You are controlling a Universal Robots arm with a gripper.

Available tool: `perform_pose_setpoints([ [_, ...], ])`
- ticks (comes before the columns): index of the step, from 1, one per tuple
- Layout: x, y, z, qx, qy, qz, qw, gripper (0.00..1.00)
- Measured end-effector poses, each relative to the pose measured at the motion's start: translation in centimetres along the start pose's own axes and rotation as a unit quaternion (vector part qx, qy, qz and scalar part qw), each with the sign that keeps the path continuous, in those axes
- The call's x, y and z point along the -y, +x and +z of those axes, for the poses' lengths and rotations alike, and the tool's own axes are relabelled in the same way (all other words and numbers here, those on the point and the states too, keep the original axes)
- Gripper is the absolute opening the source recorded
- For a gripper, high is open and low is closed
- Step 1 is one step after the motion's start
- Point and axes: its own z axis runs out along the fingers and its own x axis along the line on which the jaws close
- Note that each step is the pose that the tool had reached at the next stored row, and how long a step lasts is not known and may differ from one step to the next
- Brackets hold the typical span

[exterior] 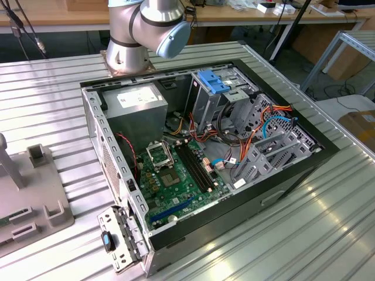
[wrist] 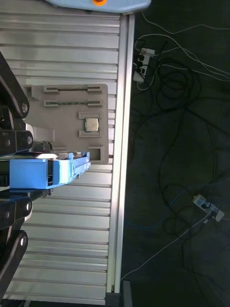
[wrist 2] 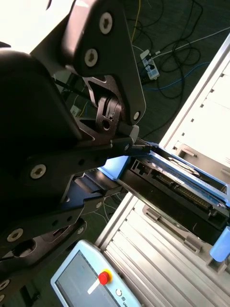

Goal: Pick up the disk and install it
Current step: 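Pick up the disk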

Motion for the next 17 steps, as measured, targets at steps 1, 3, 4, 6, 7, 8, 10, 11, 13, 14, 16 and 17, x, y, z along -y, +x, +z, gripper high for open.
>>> perform_pose_setpoints([
  [1,0.00,0.00,0.00,-0.0001,0.0000,0.000,1.0000,0.36],
  [3,0.00,0.00,-0.02,-0.0001,-0.0001,0.000,1.0000,0.36],
  [4,0.00,-0.01,-0.17,-0.0002,-0.0001,0.000,1.0000,0.36],
  [6,0.00,-0.01,-0.28,-0.0001,0.0000,0.000,1.0000,0.36],
  [7,0.00,-0.02,-0.34,-0.0001,0.0000,0.000,1.0000,0.36],
  [8,-0.01,-0.02,-0.37,-0.0001,0.0000,0.000,1.0000,0.36],
  [10,0.00,-0.02,-0.37,-0.0001,0.0001,0.000,1.0000,0.36],
  [11,0.09,-0.02,-0.38,-0.0001,0.0000,0.000,1.0000,0.36],
  [13,0.18,-0.01,-0.38,-0.0001,0.0000,0.000,1.0000,0.36],
  [14,0.21,-0.01,-0.38,-0.0001,0.0000,0.000,1.0000,0.36],
  [16,0.23,-0.01,-0.38,-0.0001,0.0000,0.000,1.0000,0.36],
  [17,0.23,-0.01,-0.38,-0.0001,0.0000,0.000,1.0000,0.36],
])
